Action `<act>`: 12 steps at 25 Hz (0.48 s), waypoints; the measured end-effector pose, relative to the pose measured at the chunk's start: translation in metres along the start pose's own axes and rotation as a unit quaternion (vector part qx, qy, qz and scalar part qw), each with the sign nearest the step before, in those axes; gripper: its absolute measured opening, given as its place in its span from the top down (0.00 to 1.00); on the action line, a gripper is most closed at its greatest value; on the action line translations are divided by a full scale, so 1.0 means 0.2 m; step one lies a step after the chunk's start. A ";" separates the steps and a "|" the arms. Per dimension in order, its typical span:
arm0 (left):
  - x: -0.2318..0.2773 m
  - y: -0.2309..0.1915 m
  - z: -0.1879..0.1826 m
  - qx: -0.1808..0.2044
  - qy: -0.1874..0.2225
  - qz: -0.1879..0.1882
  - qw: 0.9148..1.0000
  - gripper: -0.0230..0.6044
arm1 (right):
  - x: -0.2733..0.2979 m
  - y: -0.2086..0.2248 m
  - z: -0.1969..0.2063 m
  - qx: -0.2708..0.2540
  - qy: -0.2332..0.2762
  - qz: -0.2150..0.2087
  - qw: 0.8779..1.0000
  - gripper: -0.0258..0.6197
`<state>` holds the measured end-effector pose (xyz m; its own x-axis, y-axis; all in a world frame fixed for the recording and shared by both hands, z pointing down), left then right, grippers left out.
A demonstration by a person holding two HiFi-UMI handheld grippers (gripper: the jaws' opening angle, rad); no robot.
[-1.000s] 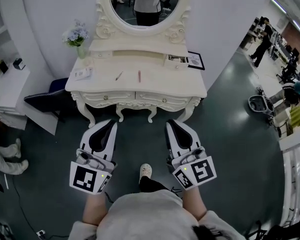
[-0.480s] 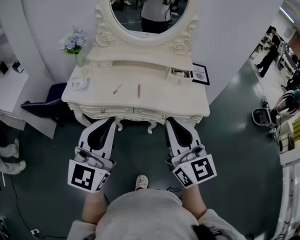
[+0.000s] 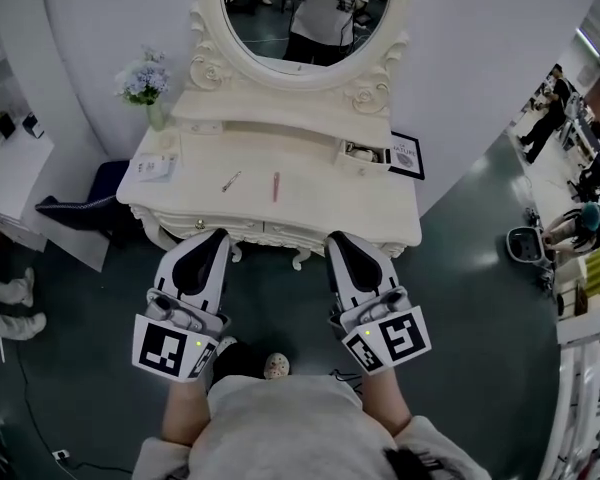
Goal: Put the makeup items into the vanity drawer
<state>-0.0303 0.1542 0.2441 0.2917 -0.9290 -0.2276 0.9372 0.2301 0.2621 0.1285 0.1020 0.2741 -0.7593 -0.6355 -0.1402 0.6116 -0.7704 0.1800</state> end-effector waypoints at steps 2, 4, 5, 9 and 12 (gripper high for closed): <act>0.02 -0.02 0.02 -0.001 -0.004 -0.002 1.000 0.94 | 0.03 0.01 0.01 0.002 -0.002 -0.001 1.000 0.92; 0.05 -0.05 0.04 -0.004 -0.003 -0.001 1.000 0.94 | 0.07 0.03 0.02 0.002 -0.003 -0.001 1.000 0.92; 0.07 -0.06 0.05 -0.006 -0.002 0.000 1.000 0.94 | 0.08 0.04 0.02 0.001 -0.002 0.000 1.000 0.92; 0.17 -0.11 0.08 -0.006 0.002 0.014 1.000 0.94 | 0.17 0.11 0.02 0.002 0.001 0.011 1.000 0.92; 0.24 -0.16 0.13 0.002 -0.007 0.029 1.000 0.94 | 0.27 0.14 0.01 0.003 0.005 0.017 1.000 0.92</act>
<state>-0.0519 0.0953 0.2489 0.3438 -0.9177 -0.1990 0.9179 0.2836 0.2777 0.1052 0.0461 0.2747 -0.7359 -0.6617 -0.1439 0.6357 -0.7482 0.1897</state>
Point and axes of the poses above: the fingertips, and each gripper's own axes: x forward along the fingers, y to its right, z out of its underside, the point moved 1 cm from there along -x, backward along the fingers, and after that the axes turned 10 degrees about x, right-handed, at the moved point
